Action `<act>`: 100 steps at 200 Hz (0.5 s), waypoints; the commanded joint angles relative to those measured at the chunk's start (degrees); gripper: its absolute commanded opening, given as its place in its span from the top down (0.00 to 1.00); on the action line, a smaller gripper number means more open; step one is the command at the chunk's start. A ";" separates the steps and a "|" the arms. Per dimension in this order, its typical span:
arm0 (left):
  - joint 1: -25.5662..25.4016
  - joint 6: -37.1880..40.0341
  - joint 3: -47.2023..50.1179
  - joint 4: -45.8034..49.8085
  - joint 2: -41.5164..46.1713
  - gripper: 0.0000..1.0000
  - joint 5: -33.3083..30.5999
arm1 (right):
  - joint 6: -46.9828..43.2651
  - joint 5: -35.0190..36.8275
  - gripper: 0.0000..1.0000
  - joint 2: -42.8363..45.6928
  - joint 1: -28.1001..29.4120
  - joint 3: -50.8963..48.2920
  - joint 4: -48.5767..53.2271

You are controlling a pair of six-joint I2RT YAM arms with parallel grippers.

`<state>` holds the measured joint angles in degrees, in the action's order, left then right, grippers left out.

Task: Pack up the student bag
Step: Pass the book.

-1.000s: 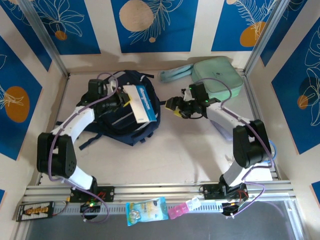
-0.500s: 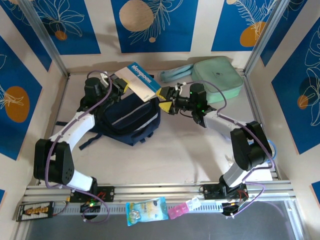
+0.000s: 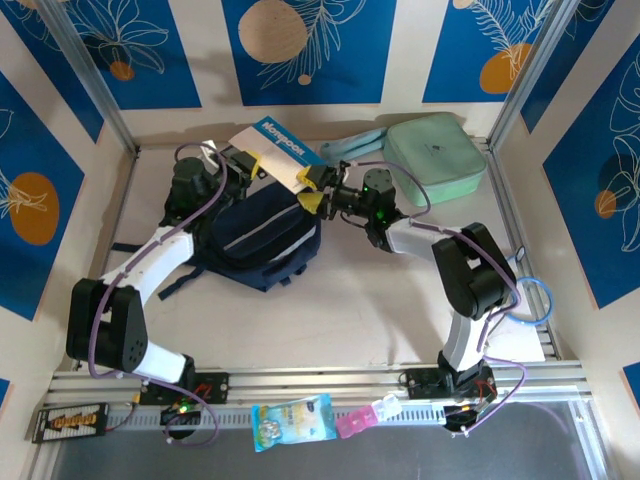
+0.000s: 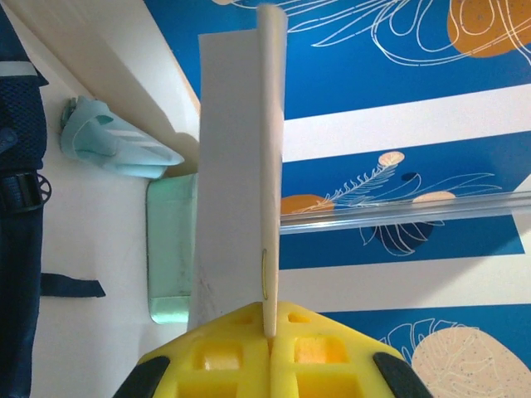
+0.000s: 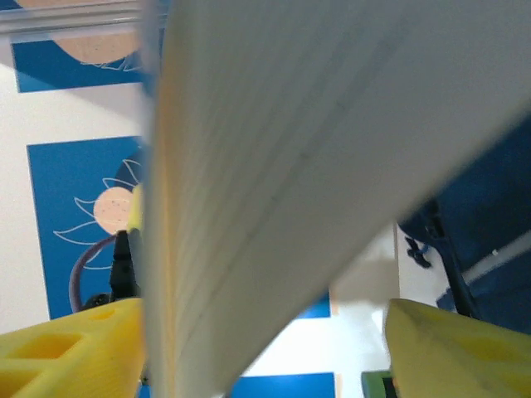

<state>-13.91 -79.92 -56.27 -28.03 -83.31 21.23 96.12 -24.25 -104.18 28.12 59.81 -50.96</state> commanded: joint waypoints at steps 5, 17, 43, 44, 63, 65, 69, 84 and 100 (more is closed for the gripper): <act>-0.72 -0.76 0.79 -3.12 1.49 1.00 -1.10 | 3.37 4.11 0.45 -0.17 -0.25 0.81 -4.76; -0.68 -0.81 0.70 -3.01 1.25 1.00 -0.72 | 3.63 5.28 0.56 0.35 -0.51 -0.05 -4.49; -0.68 -0.13 1.01 -1.61 1.61 1.00 -0.74 | 2.88 6.35 0.77 1.65 -1.22 -1.33 -4.85; -0.68 -0.10 1.00 -1.51 1.63 1.00 -0.75 | 2.87 6.38 0.77 1.72 -1.22 -1.39 -4.76; -0.72 0.02 1.28 0.41 1.92 1.00 -0.84 | 1.46 6.38 0.88 2.67 -1.74 -1.84 -4.44; -0.71 -0.02 1.30 0.60 1.92 1.00 -0.91 | 1.21 6.27 0.89 2.78 -1.82 -1.88 -4.53; -0.69 -0.21 1.25 0.95 2.00 1.00 -0.81 | 0.75 6.09 0.91 2.97 -1.96 -1.97 -4.80; -0.70 0.02 0.97 1.93 2.16 0.88 -0.42 | -0.75 5.97 0.97 3.73 -2.35 -2.47 -5.11; -0.68 2.20 0.14 4.38 2.55 0.74 -0.23 | -2.32 5.99 1.00 4.77 -2.99 -3.39 -4.54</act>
<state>-14.17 -80.34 -55.48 -26.04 -83.24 20.91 97.32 -19.46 -102.87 26.37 57.89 -54.41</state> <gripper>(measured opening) 0.154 0.060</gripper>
